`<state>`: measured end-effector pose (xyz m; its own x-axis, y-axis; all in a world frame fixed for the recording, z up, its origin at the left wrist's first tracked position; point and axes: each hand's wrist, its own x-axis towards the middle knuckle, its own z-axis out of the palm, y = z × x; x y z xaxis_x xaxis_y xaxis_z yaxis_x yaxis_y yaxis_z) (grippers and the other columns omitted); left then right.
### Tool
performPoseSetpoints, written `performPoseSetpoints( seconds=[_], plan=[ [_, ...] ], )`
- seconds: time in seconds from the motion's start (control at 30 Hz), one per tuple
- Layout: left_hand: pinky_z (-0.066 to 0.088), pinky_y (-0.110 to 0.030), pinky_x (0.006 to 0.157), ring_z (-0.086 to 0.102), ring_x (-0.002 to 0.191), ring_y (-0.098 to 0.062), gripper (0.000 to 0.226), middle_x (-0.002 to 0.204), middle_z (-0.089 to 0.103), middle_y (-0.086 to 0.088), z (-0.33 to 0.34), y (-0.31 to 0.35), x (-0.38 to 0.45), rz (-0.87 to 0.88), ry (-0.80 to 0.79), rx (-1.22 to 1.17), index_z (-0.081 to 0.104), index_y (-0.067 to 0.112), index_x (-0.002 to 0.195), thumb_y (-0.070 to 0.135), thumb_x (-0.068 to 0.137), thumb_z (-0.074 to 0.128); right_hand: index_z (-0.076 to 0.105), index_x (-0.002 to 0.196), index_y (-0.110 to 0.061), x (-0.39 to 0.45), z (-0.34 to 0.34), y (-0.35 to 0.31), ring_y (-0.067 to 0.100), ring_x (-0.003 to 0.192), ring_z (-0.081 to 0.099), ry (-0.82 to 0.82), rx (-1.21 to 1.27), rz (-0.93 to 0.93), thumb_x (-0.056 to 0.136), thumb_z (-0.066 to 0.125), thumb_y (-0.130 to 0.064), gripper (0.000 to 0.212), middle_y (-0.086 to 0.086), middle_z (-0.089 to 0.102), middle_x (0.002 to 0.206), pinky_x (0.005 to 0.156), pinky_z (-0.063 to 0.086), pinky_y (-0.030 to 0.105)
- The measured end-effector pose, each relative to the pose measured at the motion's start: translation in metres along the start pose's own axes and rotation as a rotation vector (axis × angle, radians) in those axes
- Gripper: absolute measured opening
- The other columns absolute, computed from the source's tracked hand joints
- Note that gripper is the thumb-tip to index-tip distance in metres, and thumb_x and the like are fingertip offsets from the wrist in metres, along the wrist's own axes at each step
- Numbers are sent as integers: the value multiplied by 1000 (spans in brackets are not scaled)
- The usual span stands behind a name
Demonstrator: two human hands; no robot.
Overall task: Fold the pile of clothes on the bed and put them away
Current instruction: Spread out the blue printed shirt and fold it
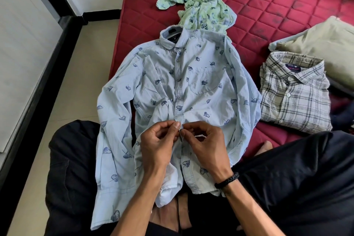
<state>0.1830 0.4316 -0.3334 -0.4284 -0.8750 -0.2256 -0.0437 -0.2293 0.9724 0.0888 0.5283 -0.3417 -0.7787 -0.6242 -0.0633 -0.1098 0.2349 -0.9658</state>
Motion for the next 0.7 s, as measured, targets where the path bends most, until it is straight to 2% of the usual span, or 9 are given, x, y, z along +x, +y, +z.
performPoseSetpoints(
  seconds=[0.13, 0.23, 0.33, 0.47, 0.57, 0.63, 0.7],
  plan=[
    [62, -48, 84, 78, 83, -28, 17, 84, 80, -6, 0, -4, 2, 3, 25, 57, 79, 16, 90, 23, 78, 90, 82, 95, -25, -1, 2, 0, 10, 80, 72, 25, -35, -26, 87, 84, -27, 8, -12, 76, 87, 71, 60, 35],
    [61, -52, 86, 78, 82, -28, 13, 84, 79, -5, -1, -10, 3, 38, 40, 84, 77, 19, 89, 15, 82, 87, 81, 97, -25, -3, 4, -3, 9, 80, 72, 37, -58, -77, 88, 83, -22, 10, -12, 74, 90, 72, 59, 30],
    [62, -49, 83, 77, 79, -24, 16, 82, 79, -4, -1, -12, 4, 105, 53, 125, 71, 20, 88, 10, 85, 83, 81, 98, -25, -5, 7, -4, 7, 81, 72, 47, -94, -125, 89, 80, -17, 12, -13, 73, 92, 72, 58, 26],
    [59, -41, 80, 76, 80, -23, 19, 82, 78, -4, -2, -10, 2, 135, 42, 106, 67, 20, 86, 9, 86, 82, 81, 98, -24, -3, 4, -7, 15, 75, 74, 5, 67, 6, 94, 76, -20, 7, -4, 76, 82, 70, 61, 44],
    [60, -41, 80, 76, 81, -22, 19, 83, 77, -3, -3, -7, 2, 202, 12, 164, 67, 22, 86, 10, 87, 82, 79, 94, -19, -2, -1, -8, 21, 69, 73, -8, 108, 56, 93, 78, -23, 4, 0, 76, 76, 70, 62, 49],
    [61, -35, 77, 74, 78, -14, 18, 81, 76, 2, -1, -5, -1, 295, 11, 273, 68, 19, 87, 8, 87, 81, 78, 86, -20, -2, -1, -9, 17, 67, 72, 17, 58, 64, 91, 79, -25, 7, -3, 75, 73, 67, 62, 44],
    [60, -31, 73, 73, 77, -8, 18, 80, 74, 8, 3, -5, -6, 406, 27, 398, 68, 20, 88, 6, 87, 80, 75, 77, -20, -4, 1, -10, 10, 62, 68, 72, -35, 30, 86, 80, -24, 11, -5, 73, 68, 60, 58, 32]
  ],
)
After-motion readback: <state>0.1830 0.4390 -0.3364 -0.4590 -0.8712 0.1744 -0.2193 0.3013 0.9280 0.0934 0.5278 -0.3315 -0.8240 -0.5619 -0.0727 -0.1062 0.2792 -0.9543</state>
